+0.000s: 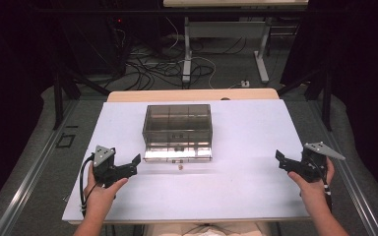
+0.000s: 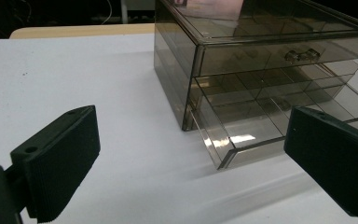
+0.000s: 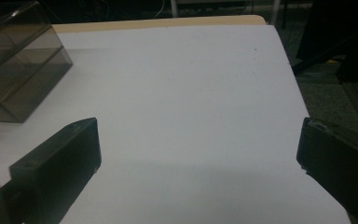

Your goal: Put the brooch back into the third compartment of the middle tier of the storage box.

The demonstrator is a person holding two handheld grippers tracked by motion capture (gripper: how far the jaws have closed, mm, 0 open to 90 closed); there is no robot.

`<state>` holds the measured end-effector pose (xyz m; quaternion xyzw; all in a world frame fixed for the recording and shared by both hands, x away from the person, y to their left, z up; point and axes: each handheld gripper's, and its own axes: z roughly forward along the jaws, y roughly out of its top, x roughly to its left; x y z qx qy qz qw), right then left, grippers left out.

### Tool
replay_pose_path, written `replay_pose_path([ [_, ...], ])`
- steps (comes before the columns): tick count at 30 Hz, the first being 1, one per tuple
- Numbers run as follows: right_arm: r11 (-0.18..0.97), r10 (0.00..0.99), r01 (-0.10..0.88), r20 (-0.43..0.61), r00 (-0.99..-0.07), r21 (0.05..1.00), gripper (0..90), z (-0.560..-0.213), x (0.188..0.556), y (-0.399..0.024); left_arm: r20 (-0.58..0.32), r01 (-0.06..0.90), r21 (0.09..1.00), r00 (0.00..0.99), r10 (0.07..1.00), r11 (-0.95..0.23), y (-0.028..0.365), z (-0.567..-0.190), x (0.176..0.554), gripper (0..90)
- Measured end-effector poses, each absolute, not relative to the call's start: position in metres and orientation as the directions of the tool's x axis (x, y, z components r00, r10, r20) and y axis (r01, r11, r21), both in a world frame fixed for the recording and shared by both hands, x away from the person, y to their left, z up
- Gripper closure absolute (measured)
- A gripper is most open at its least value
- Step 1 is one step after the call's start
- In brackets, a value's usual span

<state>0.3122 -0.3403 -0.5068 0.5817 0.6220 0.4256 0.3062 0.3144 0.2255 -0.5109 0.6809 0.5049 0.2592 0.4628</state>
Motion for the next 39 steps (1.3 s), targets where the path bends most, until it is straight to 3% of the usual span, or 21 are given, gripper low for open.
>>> replay_pose_path([
  [7, 0.016, 0.984, 0.456, 0.067, -0.164, 0.89, 0.0, -0.503, 0.309, -0.329, -0.107, 0.439, 0.896, 0.363, 0.926, -0.068, 0.219, -0.507, 0.31, 4.3],
  [24, 0.015, 0.978, 0.443, 0.079, -0.192, 0.896, 0.0, -0.501, 0.304, -0.323, -0.091, 0.431, 0.897, 0.401, 0.911, -0.101, 0.194, -0.499, 0.3, 15.6],
  [39, 0.017, 0.976, 0.456, 0.085, -0.203, 0.89, 0.0, -0.503, 0.307, -0.317, -0.119, 0.459, 0.882, 0.429, 0.895, -0.103, 0.173, -0.498, 0.3, 18.5],
])
